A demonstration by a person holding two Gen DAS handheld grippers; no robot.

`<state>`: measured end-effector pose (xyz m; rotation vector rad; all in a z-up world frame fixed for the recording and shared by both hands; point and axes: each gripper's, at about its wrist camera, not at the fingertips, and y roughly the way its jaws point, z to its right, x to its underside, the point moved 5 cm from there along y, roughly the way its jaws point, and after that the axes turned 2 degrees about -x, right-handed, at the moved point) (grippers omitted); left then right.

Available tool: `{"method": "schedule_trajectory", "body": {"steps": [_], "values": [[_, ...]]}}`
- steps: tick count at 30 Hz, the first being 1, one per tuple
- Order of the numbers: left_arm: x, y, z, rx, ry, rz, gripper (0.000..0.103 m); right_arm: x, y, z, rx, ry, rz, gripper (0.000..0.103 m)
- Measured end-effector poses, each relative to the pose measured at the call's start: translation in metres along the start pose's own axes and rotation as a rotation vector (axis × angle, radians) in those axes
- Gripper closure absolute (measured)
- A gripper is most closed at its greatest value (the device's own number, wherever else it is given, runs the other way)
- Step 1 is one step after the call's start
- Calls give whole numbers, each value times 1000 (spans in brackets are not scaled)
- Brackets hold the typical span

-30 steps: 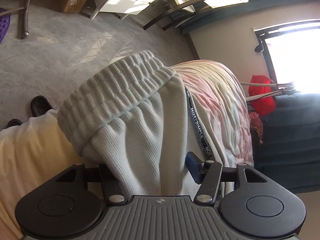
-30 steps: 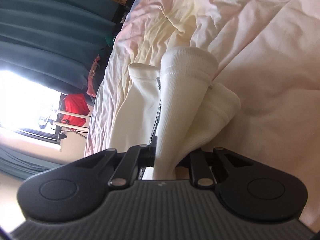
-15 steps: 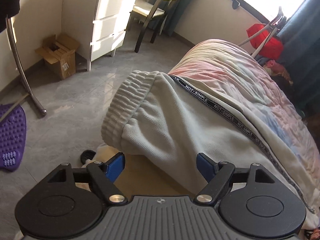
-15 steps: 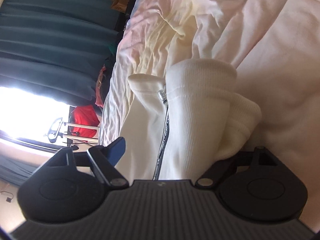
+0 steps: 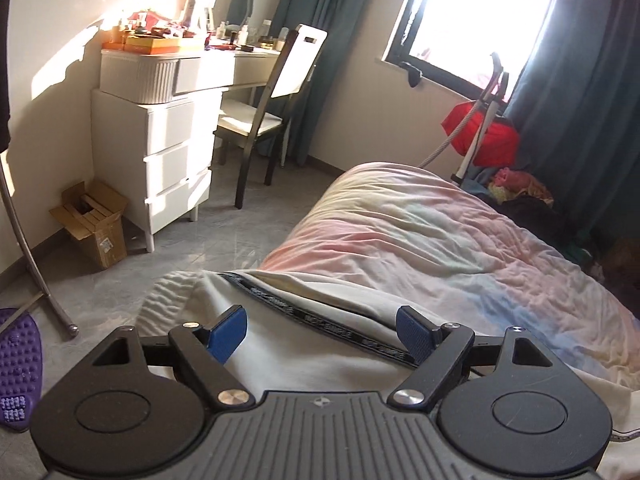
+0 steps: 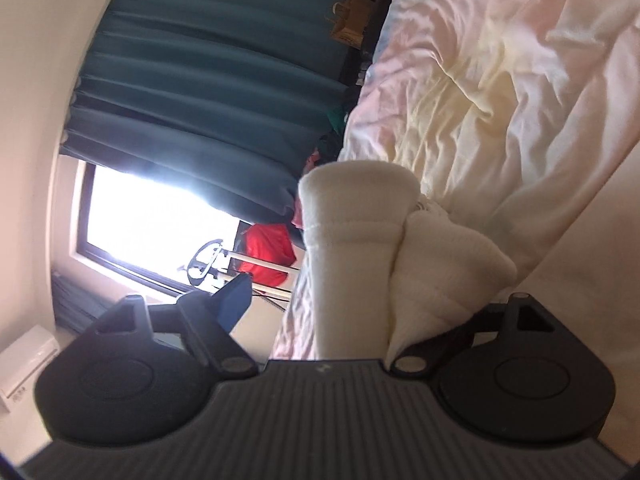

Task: Fold clothes
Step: 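Open the left tool and release the waistband onto the folded pants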

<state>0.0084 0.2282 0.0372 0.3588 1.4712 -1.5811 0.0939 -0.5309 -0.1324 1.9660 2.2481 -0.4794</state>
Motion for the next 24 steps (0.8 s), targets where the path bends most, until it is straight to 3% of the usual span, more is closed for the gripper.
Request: {"method": "schedule_trajectory", "body": {"steps": [4, 8, 12, 20, 22, 24], "values": [[20, 21, 65, 65, 33, -36, 19, 3, -5, 9, 47, -9, -29, 21], [51, 49, 133, 64, 136, -114, 19, 3, -12, 15, 30, 27, -16, 23], [86, 80, 183, 85, 190, -145, 19, 7, -13, 12, 71, -23, -24, 26], [140, 120, 214, 32, 367, -39, 16, 10, -18, 11, 119, -72, -14, 27], [152, 125, 216, 13, 425, -9, 5, 9, -16, 13, 140, -82, -6, 27], [155, 128, 216, 4, 434, -1, 2, 10, -12, 14, 189, -118, -12, 27]]}}
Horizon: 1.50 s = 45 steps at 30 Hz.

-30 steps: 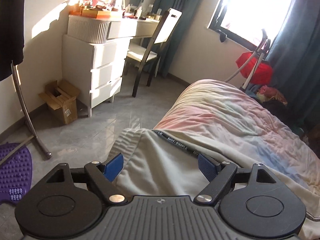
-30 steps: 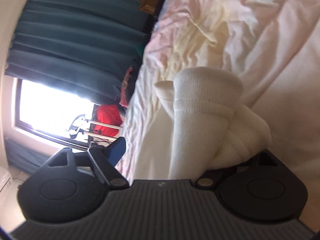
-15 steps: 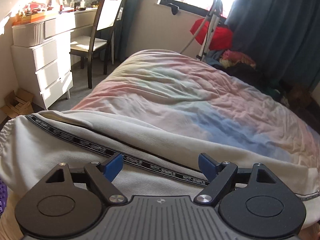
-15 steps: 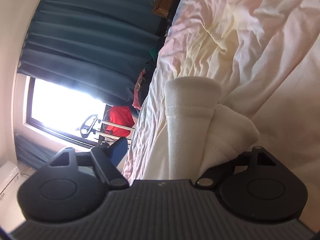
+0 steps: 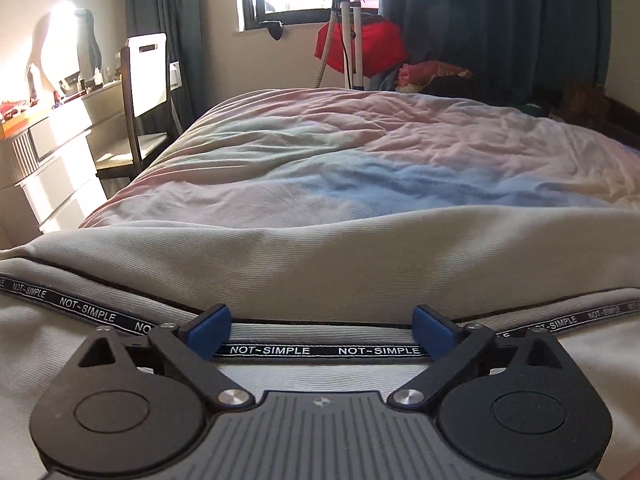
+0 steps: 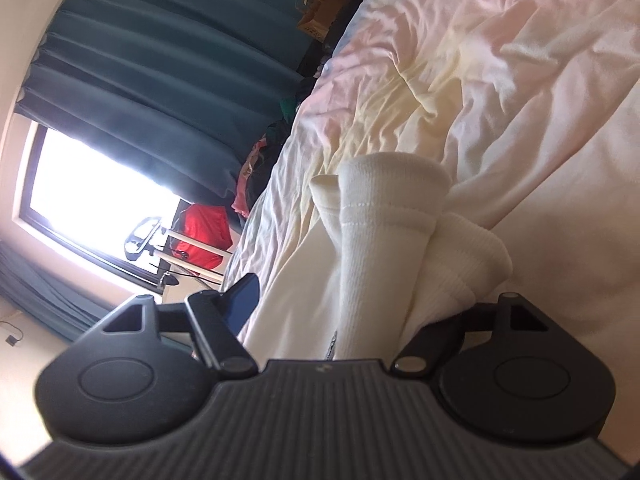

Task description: Fold clothes

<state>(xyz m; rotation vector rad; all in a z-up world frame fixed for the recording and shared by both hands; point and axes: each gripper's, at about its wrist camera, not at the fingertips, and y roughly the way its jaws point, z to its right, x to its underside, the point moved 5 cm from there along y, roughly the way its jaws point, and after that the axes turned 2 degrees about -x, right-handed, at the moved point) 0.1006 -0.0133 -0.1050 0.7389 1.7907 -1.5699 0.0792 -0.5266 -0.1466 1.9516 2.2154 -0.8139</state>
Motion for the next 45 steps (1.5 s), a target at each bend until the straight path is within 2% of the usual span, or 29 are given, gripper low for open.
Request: {"method": "schedule_trajectory", "body": {"steps": [2, 4, 5, 6, 9, 11, 13, 17, 20, 23, 27, 29, 30, 32, 34, 37, 41, 45], "values": [[2, 3, 1, -11, 9, 6, 0, 2, 6, -1, 72, -56, -15, 32], [4, 6, 3, -22, 18, 11, 0, 7, 15, 1, 210, -158, -59, 60], [5, 7, 3, -25, 20, 14, 0, 10, 18, 1, 253, -202, -75, 63], [4, 7, 3, -24, 18, 14, 0, 11, 19, 0, 268, -227, -76, 67], [3, 8, 2, -28, 12, 16, 0, 11, 17, -10, 307, -312, -56, 86], [3, 8, 2, -32, 11, 18, 0, 16, 16, -33, 365, -474, -27, 89], [2, 8, 1, -34, 9, 19, 0, 32, 13, -72, 388, -719, 30, 91], [0, 7, -1, -28, -2, 19, 0, 84, -3, -154, 286, -1093, 120, 92], [-3, 4, -5, -19, -22, 18, 0, 151, -21, -206, 156, -1375, 139, 92], [-7, -2, -14, -30, -61, 29, 0, 233, -28, -212, 37, -1601, 39, 92], [-15, -16, -37, -40, -168, 50, 0, 343, -37, -209, -128, -1881, -126, 92], [-18, -21, -46, -43, -199, 64, 0, 387, -37, -190, -134, -2032, -197, 91], [-20, -24, -50, -44, -215, 71, 0, 400, -37, -180, -124, -2105, -204, 91], [-23, -30, -59, -47, -246, 84, 0, 400, -38, -179, -123, -2128, -202, 91], [-26, -35, -67, -49, -277, 98, 0, 386, -39, -192, -132, -2027, -210, 91], [-31, -44, -79, -50, -320, 120, 0, 370, -45, -217, -178, -1878, -174, 91], [-36, -56, -80, -3, -321, 150, 0, 384, -45, -235, -216, -1746, -195, 91], [-36, -66, -80, 10, -270, 161, 0, 401, -42, -238, -243, -1668, -225, 89]]}}
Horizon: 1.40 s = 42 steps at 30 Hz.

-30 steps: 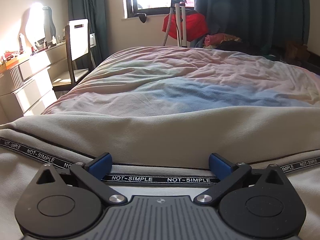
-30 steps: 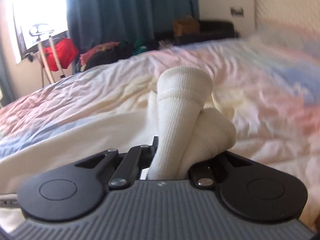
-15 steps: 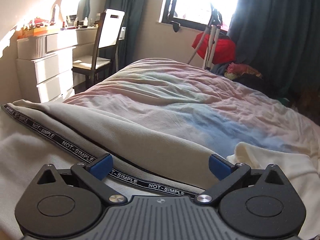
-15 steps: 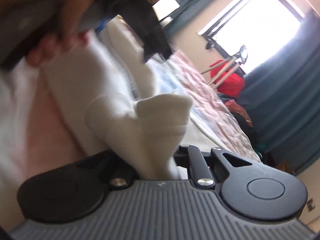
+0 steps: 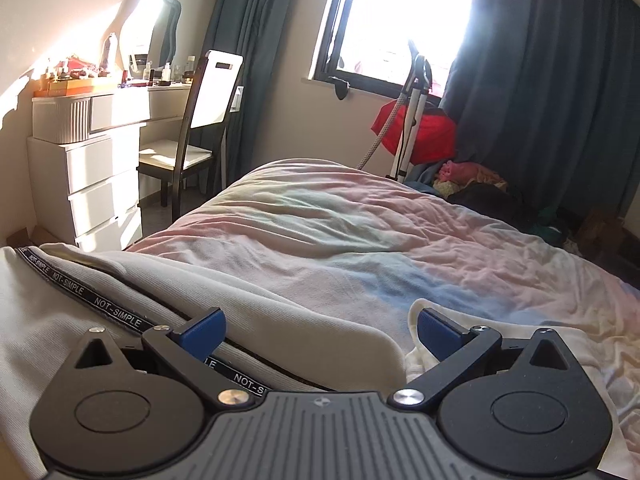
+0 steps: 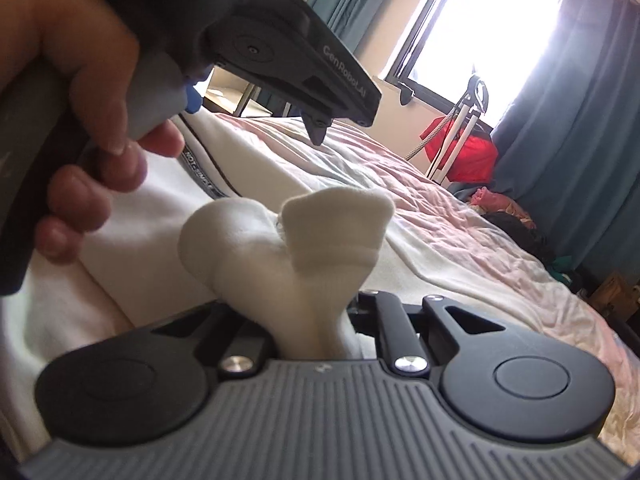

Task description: Fold clothes

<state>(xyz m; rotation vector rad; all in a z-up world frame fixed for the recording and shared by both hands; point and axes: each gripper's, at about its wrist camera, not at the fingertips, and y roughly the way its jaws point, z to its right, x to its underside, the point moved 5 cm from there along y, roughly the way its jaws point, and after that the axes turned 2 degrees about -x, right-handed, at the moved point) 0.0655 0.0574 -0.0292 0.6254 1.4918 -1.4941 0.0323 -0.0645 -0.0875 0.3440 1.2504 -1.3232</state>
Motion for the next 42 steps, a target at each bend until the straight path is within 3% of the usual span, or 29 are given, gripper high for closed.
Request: {"method": "schedule_trajectory", "body": {"steps": [3, 8, 10, 11, 15, 16, 19, 23, 28, 30, 31, 39, 42], "values": [[1, -6, 3, 31, 32, -13, 0, 2, -1, 2, -22, 33, -19, 85], [6, -19, 12, 116, 42, -32, 1, 5, -13, 23, -203, 341, -106, 49], [11, -24, 18, 136, 59, -33, 1, 8, -27, 32, -277, 463, -125, 27], [13, -27, 20, 144, 69, -32, 1, 8, -35, 37, -305, 504, -108, 24], [24, -38, 33, 194, 120, -24, 2, 5, -71, 56, -414, 670, -40, 24], [27, -40, 36, 207, 134, -21, 2, 5, -78, 68, -406, 713, -6, 24], [34, -42, 42, 231, 149, -39, 3, 13, -87, 109, -245, 798, 43, 24], [47, -38, 47, 245, 186, -88, 3, 34, -73, 143, -21, 799, -26, 27], [62, -26, 48, 184, 261, -142, 3, 61, -39, 152, 83, 771, -160, 37], [70, -17, 48, 147, 299, -174, 3, 69, -27, 146, 116, 723, -220, 49], [74, -13, 47, 143, 302, -195, 3, 71, -25, 144, 122, 714, -235, 50], [73, -4, 32, 174, 199, -244, 1, 78, -22, 138, 119, 707, -279, 50], [64, -8, 16, 210, 77, -276, 2, 79, -24, 137, 117, 710, -280, 50]]}}
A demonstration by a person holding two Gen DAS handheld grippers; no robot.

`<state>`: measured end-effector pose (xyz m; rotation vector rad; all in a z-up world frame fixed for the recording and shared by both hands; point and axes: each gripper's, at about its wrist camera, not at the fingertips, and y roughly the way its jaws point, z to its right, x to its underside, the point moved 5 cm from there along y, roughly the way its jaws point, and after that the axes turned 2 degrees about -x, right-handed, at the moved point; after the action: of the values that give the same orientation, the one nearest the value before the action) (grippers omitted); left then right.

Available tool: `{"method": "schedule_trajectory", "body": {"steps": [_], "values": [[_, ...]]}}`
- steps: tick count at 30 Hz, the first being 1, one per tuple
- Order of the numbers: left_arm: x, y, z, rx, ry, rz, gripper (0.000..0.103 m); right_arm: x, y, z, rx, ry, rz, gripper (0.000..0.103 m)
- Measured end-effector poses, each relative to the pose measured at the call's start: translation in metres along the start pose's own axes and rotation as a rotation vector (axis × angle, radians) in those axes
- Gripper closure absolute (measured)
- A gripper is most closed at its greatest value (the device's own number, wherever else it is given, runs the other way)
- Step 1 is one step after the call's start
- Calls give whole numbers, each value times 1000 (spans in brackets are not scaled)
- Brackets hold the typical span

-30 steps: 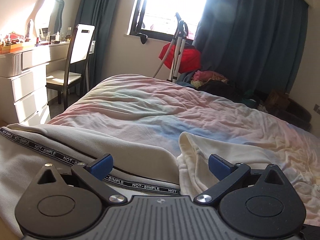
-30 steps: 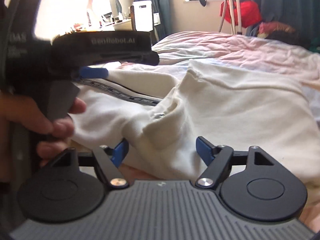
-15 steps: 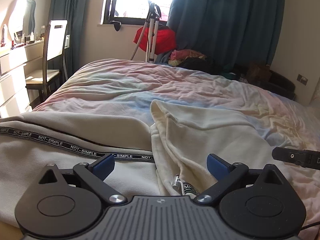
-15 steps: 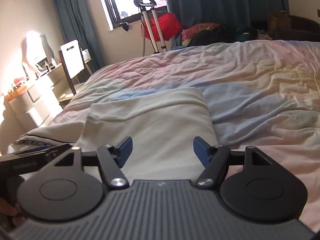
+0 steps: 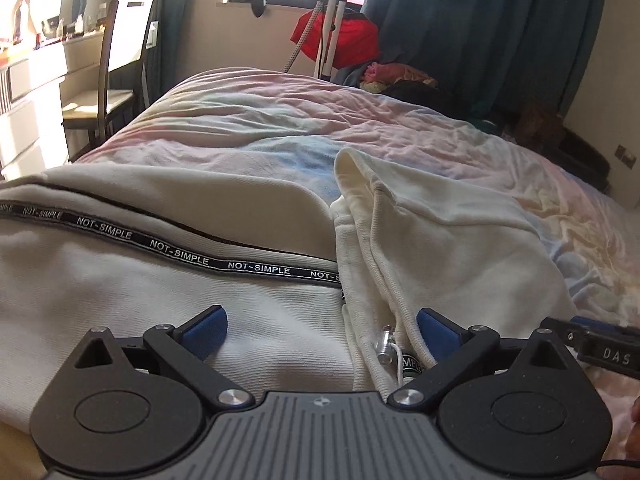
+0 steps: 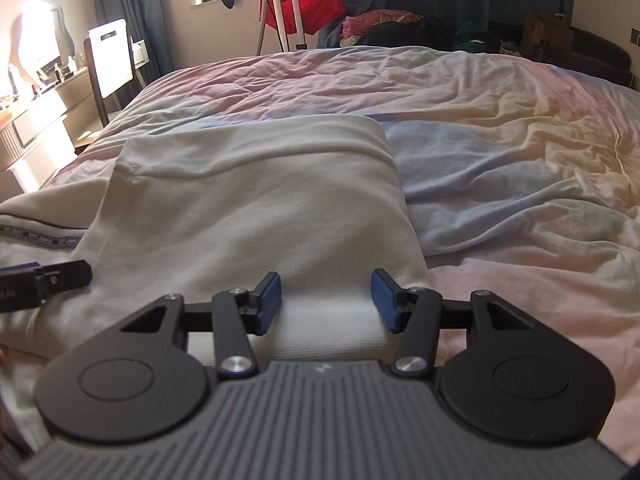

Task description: Fold clothes

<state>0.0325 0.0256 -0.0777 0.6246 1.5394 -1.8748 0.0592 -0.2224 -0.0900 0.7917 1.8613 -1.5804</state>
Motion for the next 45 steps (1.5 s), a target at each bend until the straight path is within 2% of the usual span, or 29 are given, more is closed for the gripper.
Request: {"method": "schedule_trajectory", "body": {"steps": [4, 8, 12, 15, 18, 21, 23, 27, 31, 36, 42, 43, 45], "values": [[-9, -19, -32, 80, -188, -44, 2, 0, -8, 2, -12, 14, 12, 50], [-10, -45, -82, 86, -430, -69, 1, -2, -11, 5, -23, 39, 18, 50], [-11, -68, -148, 9, -732, -64, 1, -3, -12, 4, -32, 48, 20, 49], [-6, -85, -203, -105, -939, -39, 1, -3, -13, 3, -31, 40, 21, 49], [-1, -89, -243, -132, -1085, -31, 2, -2, -13, 3, -31, 41, 21, 50], [3, -85, -269, -130, -1145, -11, 2, -2, -13, 2, -32, 41, 20, 50], [5, -82, -282, -158, -1156, -9, 5, -2, -12, 2, -32, 40, 20, 50], [10, -79, -295, -153, -1176, 29, 14, -2, -11, 2, -32, 39, 19, 49], [1, -86, -290, -26, -1148, 163, 24, -2, -9, -3, -27, 19, 14, 49], [-9, -96, -278, 116, -1097, 302, 24, -1, -8, -9, -25, -7, 12, 49], [12, -85, -291, 31, -1250, 212, 23, 0, -7, -11, -19, -22, 9, 49], [16, -84, -296, 8, -1280, 193, 19, 0, -7, -12, -18, -26, 9, 49], [28, -84, -311, -60, -1334, 171, 18, 1, -7, -13, -18, -33, 9, 49]]}}
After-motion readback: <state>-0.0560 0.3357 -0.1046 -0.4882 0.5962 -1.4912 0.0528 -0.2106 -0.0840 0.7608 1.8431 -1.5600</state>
